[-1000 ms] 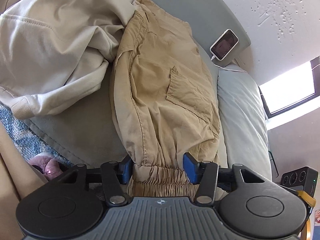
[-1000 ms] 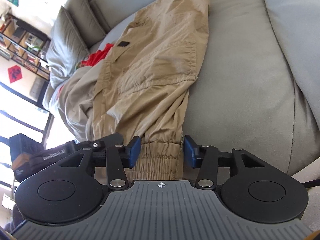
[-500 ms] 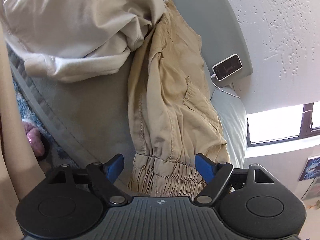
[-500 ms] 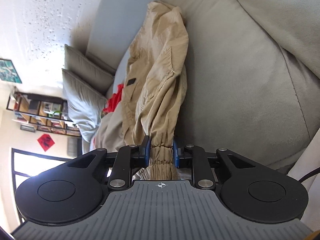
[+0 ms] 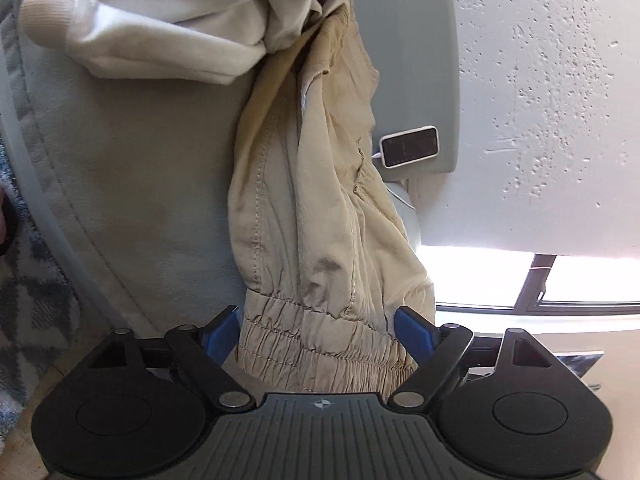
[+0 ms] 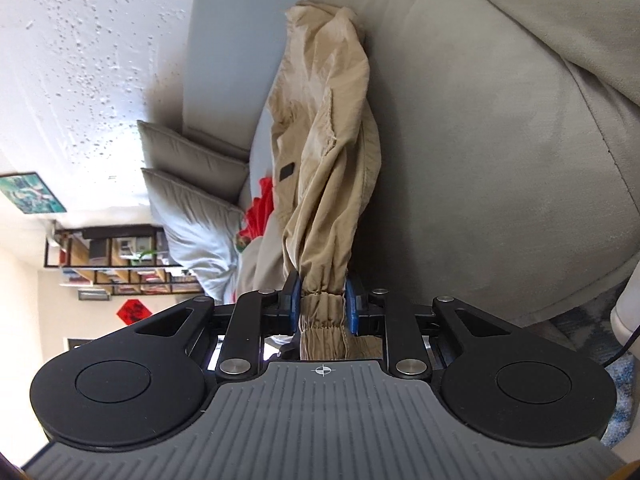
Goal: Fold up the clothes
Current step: 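Grasp the elastic cuffs with the right gripper, then the left gripper, then lift the cuffs with both grippers and fold them toward the waistband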
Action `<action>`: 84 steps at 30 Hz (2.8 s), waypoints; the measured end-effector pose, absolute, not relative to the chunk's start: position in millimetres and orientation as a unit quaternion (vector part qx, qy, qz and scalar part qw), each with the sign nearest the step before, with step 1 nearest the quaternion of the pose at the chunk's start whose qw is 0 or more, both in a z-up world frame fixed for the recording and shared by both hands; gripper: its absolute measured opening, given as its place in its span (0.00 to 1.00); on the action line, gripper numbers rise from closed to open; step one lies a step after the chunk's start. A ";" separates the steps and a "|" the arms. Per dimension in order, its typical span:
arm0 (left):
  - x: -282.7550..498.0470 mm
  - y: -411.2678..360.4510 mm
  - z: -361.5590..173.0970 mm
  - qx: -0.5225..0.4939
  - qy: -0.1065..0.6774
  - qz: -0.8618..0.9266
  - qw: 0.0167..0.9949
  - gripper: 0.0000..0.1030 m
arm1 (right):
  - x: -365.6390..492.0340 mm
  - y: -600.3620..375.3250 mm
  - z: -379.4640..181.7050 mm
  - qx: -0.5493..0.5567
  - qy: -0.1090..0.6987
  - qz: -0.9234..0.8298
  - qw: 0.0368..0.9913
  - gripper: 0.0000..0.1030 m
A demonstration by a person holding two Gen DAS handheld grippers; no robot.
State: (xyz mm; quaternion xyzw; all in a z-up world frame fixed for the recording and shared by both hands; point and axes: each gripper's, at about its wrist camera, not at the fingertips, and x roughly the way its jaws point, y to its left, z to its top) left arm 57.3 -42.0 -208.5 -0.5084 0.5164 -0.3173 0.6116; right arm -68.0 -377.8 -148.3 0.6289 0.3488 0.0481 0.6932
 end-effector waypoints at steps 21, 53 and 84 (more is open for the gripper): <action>63.8 -50.4 -215.1 -0.581 0.496 -0.345 0.545 0.72 | -62.8 -380.6 -151.8 0.697 0.312 0.079 0.641 0.23; 79.9 -35.6 -178.2 -0.521 0.583 -0.298 0.548 0.21 | -69.0 -370.3 -214.9 0.623 0.340 0.120 0.694 0.74; 20.5 -34.6 -102.7 -0.373 0.572 -0.346 0.644 0.21 | -129.2 -356.7 -107.0 0.528 0.426 0.008 0.735 0.27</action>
